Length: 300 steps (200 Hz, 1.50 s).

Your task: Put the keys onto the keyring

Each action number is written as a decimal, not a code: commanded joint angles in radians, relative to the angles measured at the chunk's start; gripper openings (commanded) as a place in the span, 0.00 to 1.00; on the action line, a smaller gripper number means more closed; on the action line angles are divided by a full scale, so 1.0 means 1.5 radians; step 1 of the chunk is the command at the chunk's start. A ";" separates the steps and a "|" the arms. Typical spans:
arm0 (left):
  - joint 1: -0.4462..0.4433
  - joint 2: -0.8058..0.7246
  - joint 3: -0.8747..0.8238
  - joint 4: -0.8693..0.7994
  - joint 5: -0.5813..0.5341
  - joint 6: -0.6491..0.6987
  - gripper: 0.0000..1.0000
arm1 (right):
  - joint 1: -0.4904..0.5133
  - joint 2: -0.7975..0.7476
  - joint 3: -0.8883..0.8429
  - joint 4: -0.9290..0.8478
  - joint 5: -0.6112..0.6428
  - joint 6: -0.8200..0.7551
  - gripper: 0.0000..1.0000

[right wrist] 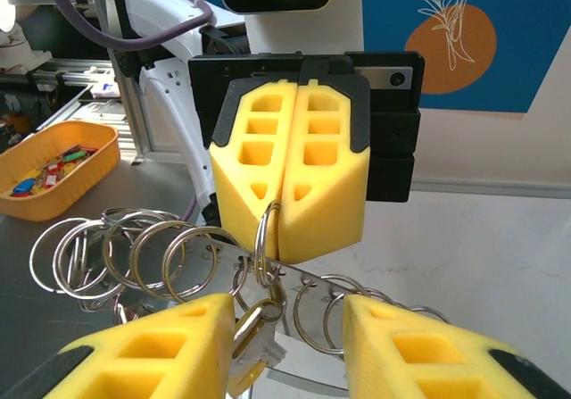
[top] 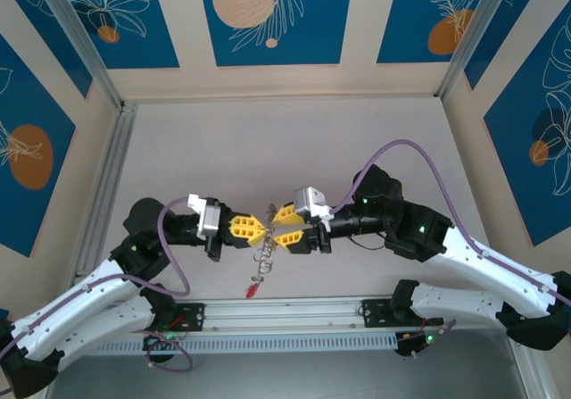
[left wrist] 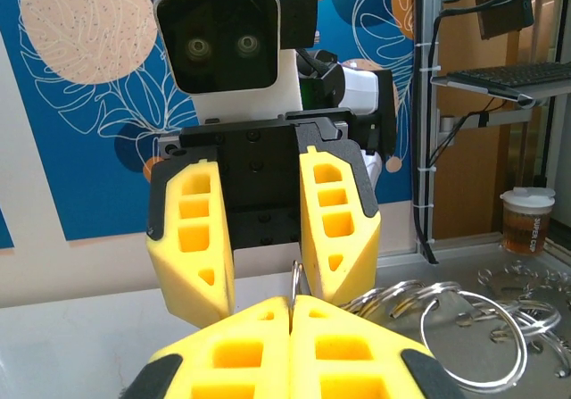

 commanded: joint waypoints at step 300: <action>-0.016 0.114 0.330 -0.665 -0.196 0.324 0.30 | 0.067 0.164 0.248 -0.284 0.216 -0.142 0.00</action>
